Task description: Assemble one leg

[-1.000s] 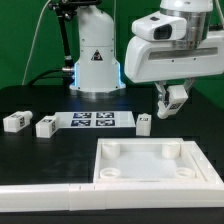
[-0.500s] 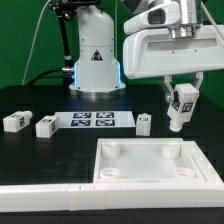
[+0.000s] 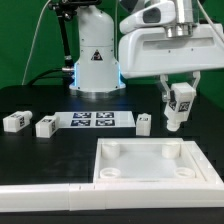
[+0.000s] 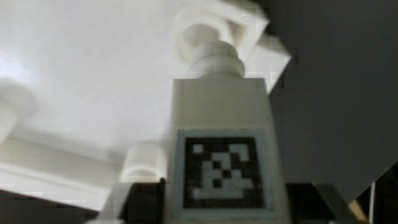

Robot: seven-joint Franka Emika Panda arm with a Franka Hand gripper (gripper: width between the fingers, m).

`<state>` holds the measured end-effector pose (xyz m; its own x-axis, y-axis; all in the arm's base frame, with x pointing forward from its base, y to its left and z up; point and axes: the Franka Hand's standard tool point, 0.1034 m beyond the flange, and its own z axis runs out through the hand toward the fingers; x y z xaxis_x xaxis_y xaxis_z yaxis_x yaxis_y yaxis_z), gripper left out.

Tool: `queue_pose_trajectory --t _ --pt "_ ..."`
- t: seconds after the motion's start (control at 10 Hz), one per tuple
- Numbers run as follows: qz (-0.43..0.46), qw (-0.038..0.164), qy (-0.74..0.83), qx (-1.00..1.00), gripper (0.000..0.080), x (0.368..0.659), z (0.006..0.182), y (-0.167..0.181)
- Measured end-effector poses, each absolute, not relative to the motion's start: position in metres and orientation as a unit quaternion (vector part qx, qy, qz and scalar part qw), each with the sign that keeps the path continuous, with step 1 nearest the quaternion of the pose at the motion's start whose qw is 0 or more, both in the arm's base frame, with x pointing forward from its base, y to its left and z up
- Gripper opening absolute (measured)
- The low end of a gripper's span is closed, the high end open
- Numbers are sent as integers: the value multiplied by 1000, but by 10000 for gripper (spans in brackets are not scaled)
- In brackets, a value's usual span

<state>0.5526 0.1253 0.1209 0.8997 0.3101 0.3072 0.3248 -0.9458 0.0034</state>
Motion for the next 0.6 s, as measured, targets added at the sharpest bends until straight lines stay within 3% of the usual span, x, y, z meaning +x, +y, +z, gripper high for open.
queue_pose_trajectory --t 0.2,0.6 --pt "-173 21 -174 -969 293 608 123 115" --pt "-199 19 -190 -961 293 650 121 115"
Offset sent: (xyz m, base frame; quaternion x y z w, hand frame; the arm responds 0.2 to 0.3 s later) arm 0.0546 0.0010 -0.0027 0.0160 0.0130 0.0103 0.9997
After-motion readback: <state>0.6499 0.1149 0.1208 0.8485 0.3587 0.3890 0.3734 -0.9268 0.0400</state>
